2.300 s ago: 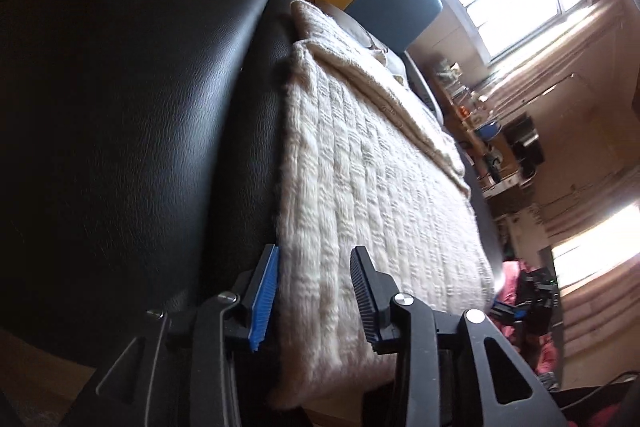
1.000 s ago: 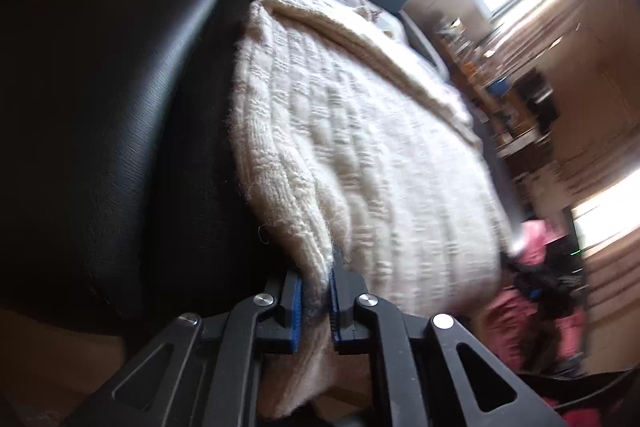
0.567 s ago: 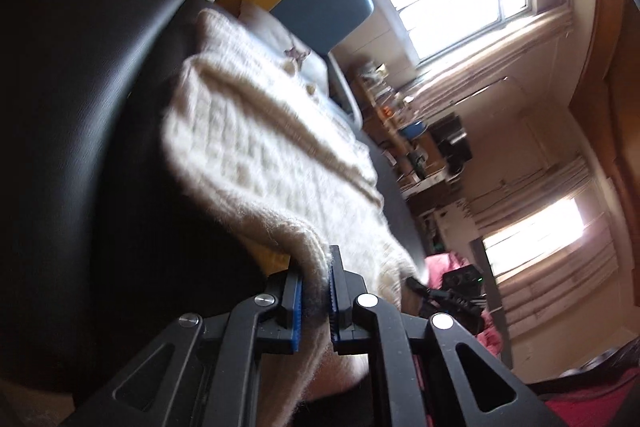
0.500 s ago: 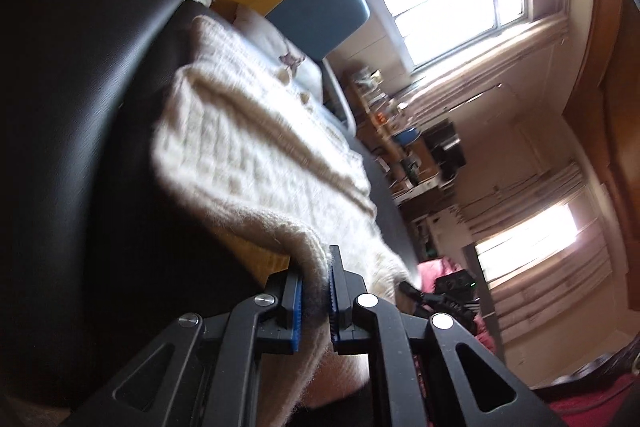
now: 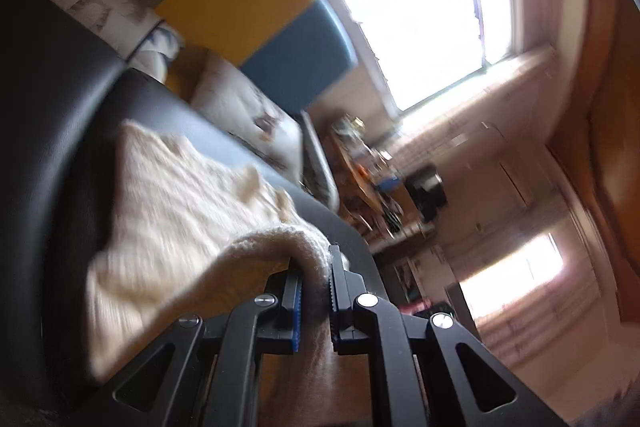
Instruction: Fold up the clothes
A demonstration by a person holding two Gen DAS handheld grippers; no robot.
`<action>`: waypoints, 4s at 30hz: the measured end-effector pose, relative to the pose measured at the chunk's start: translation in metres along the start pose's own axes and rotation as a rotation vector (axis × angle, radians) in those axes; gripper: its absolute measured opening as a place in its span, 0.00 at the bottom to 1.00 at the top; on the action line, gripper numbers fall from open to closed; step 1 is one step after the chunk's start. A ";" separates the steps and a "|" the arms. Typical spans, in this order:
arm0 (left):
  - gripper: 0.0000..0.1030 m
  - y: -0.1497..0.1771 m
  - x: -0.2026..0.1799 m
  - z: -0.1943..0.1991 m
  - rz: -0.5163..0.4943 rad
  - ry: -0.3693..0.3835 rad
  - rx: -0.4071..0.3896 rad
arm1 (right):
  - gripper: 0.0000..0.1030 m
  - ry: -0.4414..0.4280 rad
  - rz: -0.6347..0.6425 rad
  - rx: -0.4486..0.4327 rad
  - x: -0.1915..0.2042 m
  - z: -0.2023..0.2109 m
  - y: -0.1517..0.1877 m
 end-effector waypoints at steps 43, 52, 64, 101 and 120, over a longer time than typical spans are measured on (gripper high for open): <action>0.04 0.154 -0.015 0.081 0.188 -0.022 0.127 | 0.09 0.083 0.166 0.179 0.001 0.039 0.179; 0.06 0.083 -0.019 0.079 0.156 0.028 -0.011 | 0.09 0.042 0.258 0.090 0.048 0.034 0.125; 0.05 0.020 0.063 0.033 0.281 -0.137 -0.086 | 0.09 0.169 0.047 -0.018 -0.011 -0.021 -0.003; 0.05 0.106 0.051 0.110 -0.058 -0.437 0.118 | 0.09 0.533 0.307 0.002 -0.068 0.058 0.071; 0.24 0.063 -0.027 0.026 -0.558 -0.466 0.286 | 0.61 0.537 0.631 -0.145 0.018 0.009 0.035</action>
Point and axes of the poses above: each gripper's, at about its wrist camera, not at the fingertips, and z roughly against the way its jaws point, x to its left, y to its underside, the point moved 10 cm from there along -z, roughly the way its jaws point, and after that the axes turned 12 degrees about -z, right-handed, at the moved point
